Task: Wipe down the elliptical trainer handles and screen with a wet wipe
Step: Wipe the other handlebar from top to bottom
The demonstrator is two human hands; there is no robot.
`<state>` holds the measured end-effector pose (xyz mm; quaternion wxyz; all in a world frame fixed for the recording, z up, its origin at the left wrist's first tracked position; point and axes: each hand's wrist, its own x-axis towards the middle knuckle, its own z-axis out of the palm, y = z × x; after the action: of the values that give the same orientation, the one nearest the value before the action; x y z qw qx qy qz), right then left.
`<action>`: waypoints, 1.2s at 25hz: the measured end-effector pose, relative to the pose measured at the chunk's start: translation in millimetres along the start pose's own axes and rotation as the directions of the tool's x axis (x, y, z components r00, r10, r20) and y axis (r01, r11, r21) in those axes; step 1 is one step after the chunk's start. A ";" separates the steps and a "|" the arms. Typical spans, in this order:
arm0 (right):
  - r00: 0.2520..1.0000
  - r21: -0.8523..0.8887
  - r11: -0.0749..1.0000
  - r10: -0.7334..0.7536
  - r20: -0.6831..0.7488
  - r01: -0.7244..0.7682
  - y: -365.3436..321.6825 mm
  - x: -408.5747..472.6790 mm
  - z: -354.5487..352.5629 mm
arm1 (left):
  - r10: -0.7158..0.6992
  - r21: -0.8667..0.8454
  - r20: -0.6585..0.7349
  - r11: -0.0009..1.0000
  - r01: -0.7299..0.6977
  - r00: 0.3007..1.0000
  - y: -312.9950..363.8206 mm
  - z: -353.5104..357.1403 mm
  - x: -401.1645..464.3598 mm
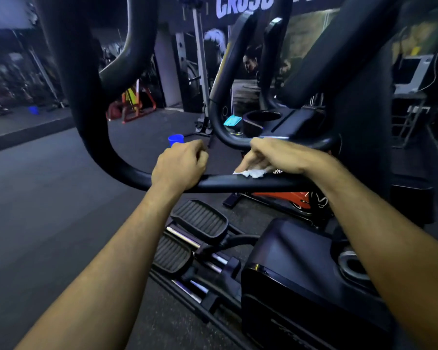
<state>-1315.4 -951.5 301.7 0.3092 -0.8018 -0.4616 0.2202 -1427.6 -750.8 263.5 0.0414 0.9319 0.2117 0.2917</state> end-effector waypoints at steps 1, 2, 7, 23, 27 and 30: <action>1.000 -0.008 1.000 -0.018 0.005 0.018 3.2 -2.8 0.6 | 0.026 0.007 -0.011 1.000 -0.026 1.000 0.5 0.9 0.4; 0.999 -0.095 0.995 -0.041 -0.006 0.040 4.4 -7.6 -1.4 | 0.044 0.018 -0.017 0.999 -0.043 0.999 2.2 0.2 -0.4; 1.000 -0.122 0.993 -0.006 -0.024 0.003 16.6 -26.6 -17.1 | 0.108 0.107 -0.015 0.989 -0.106 0.994 24.3 -0.9 -2.9; 0.973 -0.516 0.856 -0.133 -0.189 0.017 78.6 -54.0 -32.8 | 0.204 -0.013 0.113 0.979 -0.204 0.972 105.8 39.3 2.2; 0.948 -0.227 0.974 -0.074 -0.309 0.003 98.4 -67.7 -31.6 | 0.258 0.015 0.117 0.965 -0.261 0.959 111.5 35.7 3.6; 0.924 0.209 0.978 0.078 -0.374 0.002 112.6 -82.4 -30.3 | 0.403 -0.084 0.128 0.915 -0.395 0.906 129.2 32.6 1.3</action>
<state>-1267.3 -1075.7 250.2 0.4692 -0.8019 -0.3521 0.1132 -1360.6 -865.9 263.2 0.0220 0.9723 0.0050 0.2326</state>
